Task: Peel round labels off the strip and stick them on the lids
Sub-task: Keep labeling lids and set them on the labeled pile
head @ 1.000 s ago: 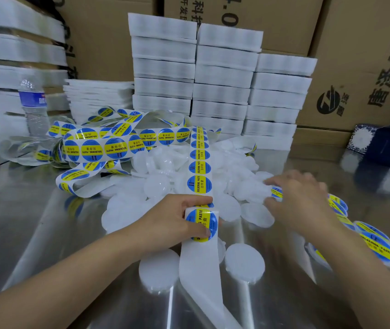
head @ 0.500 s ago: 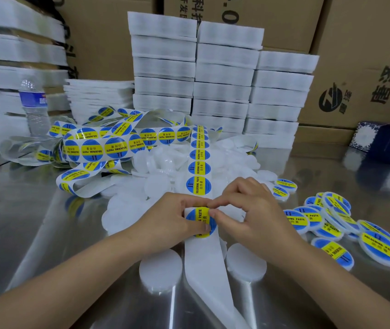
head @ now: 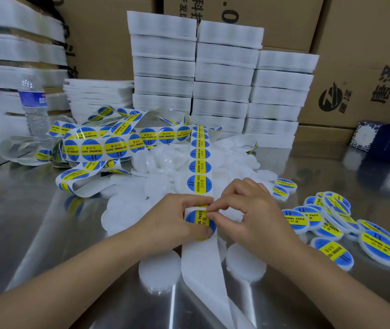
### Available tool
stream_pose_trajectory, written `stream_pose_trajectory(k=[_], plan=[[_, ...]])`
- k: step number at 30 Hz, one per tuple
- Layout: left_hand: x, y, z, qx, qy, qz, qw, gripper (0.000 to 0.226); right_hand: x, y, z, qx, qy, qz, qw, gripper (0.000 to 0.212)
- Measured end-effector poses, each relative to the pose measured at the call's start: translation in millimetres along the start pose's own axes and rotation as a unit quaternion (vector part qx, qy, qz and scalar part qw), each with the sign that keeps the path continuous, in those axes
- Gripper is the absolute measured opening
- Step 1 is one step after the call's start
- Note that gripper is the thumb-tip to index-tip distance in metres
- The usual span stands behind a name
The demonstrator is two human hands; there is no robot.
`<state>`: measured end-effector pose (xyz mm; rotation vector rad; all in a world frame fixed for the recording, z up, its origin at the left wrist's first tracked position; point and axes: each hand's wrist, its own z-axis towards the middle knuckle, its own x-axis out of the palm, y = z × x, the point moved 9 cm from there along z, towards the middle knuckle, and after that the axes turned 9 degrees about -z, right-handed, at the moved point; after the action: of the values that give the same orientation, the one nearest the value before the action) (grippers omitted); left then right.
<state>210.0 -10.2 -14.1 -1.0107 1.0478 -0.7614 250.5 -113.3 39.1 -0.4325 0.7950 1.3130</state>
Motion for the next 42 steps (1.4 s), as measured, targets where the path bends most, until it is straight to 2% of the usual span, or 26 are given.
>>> stream_pose_trajectory(k=[5, 7, 10, 15, 17, 20, 23, 27, 29, 30, 32, 33, 35, 38, 40, 42], plan=[[-2, -2, -2, -0.019, -0.021, -0.203, 0.979, 0.056, 3, 2, -1, -0.007, 0.03, 0.059, 0.998, 0.008], [-4, 1, -1, -0.037, -0.041, -0.246, 0.968, 0.048, 4, 5, -2, -0.01, 0.044, 0.089, 0.995, 0.008], [-10, 7, 0, -0.051, -0.079, -0.23, 0.969, 0.031, 9, 16, -6, -0.034, 0.072, 0.118, 0.99, 0.006], [-16, 14, 2, -0.052, -0.103, -0.217, 0.969, 0.034, 20, 27, -12, -0.036, 0.147, 0.15, 0.977, 0.008], [-17, 17, 2, -0.064, -0.107, -0.238, 0.963, 0.039, 26, 24, -15, -0.005, 0.213, 0.218, 0.952, 0.013], [-20, 20, 4, -0.075, -0.111, -0.25, 0.959, 0.049, 27, 23, -19, 0.027, 0.3, 0.35, 0.887, 0.013], [-20, 20, 3, -0.085, -0.105, -0.237, 0.962, 0.053, 14, 3, -10, 0.087, 0.26, 0.45, 0.85, 0.004], [-15, 20, 1, -0.11, -0.078, -0.224, 0.965, 0.049, -2, -24, 1, 0.134, 0.177, 0.523, 0.823, 0.003], [-15, 22, -2, -0.131, -0.087, -0.205, 0.966, 0.046, -9, -40, 6, 0.183, 0.11, 0.542, 0.813, 0.01], [-16, 23, -2, -0.138, -0.089, -0.186, 0.969, 0.046, -11, -49, 6, 0.214, 0.079, 0.522, 0.822, 0.014], [-15, 21, -3, -0.132, -0.077, -0.134, 0.979, 0.045, -13, -64, 5, 0.259, 0.055, 0.401, 0.877, 0.007], [-13, 18, -3, -0.12, -0.068, -0.108, 0.984, 0.044, -11, -68, 4, 0.269, 0.075, 0.327, 0.903, 0.005], [-10, 13, -2, -0.098, -0.052, -0.087, 0.99, 0.037, 1, -69, -3, 0.263, 0.176, 0.209, 0.925, 0.036], [-4, 8, -2, -0.082, -0.03, -0.09, 0.992, 0.03, 19, -60, -22, 0.21, 0.343, 0.098, 0.91, 0.082], [-4, 6, -3, -0.067, -0.03, -0.074, 0.995, 0.041, 25, -54, -32, 0.169, 0.404, 0.067, 0.897, 0.102], [-1, 0, -5, -0.045, -0.013, -0.072, 0.996, 0.048, 28, -49, -39, 0.139, 0.439, 0.049, 0.887, 0.113]])
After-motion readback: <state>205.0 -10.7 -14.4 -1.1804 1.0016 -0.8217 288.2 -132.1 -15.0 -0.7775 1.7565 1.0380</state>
